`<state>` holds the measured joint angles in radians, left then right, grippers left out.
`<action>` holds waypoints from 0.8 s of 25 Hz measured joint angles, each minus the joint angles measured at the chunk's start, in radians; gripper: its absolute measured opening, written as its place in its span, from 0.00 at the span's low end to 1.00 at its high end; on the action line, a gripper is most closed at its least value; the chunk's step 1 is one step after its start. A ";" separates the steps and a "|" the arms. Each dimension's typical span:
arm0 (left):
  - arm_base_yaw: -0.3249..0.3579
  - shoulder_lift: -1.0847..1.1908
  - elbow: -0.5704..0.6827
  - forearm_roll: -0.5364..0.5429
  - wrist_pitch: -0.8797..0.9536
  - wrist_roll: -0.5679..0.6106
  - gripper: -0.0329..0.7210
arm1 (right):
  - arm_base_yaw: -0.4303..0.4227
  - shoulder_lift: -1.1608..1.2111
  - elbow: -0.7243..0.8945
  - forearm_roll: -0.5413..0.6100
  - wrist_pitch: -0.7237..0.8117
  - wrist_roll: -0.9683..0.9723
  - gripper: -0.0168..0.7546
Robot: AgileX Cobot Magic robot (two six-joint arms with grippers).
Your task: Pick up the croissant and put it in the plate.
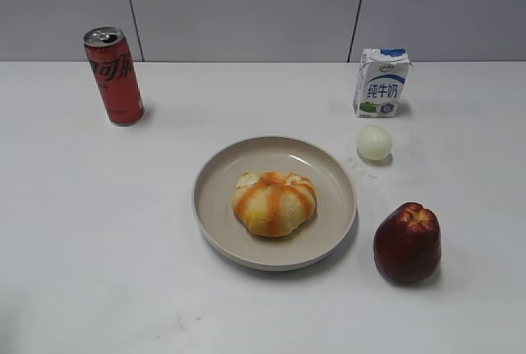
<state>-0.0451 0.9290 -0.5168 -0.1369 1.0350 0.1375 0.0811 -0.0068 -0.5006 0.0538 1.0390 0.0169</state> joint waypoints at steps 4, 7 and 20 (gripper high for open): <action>0.000 -0.143 0.013 0.009 0.011 -0.016 0.83 | 0.000 0.000 0.000 0.000 0.000 -0.001 0.78; 0.000 -0.248 0.034 0.024 0.046 -0.021 0.83 | 0.000 0.000 0.000 0.000 0.000 -0.001 0.78; 0.000 -0.563 0.035 0.026 0.051 -0.028 0.83 | 0.000 0.000 0.000 0.000 0.000 -0.001 0.78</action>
<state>-0.0451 0.3655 -0.4816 -0.1111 1.0861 0.1097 0.0811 -0.0068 -0.5006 0.0538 1.0390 0.0160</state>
